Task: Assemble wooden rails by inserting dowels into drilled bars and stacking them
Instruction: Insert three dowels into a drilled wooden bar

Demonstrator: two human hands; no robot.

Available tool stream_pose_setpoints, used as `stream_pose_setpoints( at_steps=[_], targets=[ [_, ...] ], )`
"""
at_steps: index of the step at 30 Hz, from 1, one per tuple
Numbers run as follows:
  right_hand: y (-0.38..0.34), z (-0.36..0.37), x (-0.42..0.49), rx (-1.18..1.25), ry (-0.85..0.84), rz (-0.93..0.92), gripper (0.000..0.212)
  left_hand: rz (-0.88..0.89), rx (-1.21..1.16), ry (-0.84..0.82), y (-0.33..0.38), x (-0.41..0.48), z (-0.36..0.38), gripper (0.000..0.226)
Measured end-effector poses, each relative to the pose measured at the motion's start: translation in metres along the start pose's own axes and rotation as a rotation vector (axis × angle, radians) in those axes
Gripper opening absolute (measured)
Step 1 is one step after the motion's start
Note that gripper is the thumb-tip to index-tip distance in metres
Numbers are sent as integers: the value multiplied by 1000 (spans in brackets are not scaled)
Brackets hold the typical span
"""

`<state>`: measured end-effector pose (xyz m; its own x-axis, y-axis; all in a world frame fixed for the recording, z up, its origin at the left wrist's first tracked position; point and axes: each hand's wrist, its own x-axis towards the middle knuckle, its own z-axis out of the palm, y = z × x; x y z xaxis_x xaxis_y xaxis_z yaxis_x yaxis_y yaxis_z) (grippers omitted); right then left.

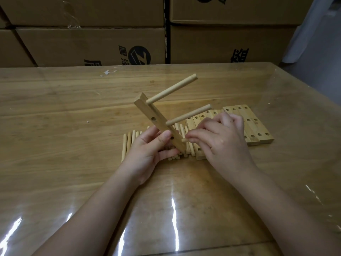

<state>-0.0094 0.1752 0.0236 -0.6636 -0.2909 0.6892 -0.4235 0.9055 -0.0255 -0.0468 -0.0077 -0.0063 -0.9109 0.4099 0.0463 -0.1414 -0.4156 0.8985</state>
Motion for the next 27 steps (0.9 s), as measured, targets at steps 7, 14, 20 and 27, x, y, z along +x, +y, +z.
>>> stream_pose_setpoints(
  at_steps=[7, 14, 20, 27],
  targets=[
    [2, -2, -1, 303, 86, 88, 39, -57, 21, -31, 3, -1, 3, 29],
    [3, -15, 3, 1079, -40, 552, 11, -143, -27, -21, -2, 0, 2, 32],
    [11, -17, 5, 1377, -221, 539, 14, -195, -82, -80, 1, 0, -1, 37],
    [14, -14, 3, 1394, -257, 577, 14, -181, -118, -72, -2, -1, 1, 44]
  ],
)
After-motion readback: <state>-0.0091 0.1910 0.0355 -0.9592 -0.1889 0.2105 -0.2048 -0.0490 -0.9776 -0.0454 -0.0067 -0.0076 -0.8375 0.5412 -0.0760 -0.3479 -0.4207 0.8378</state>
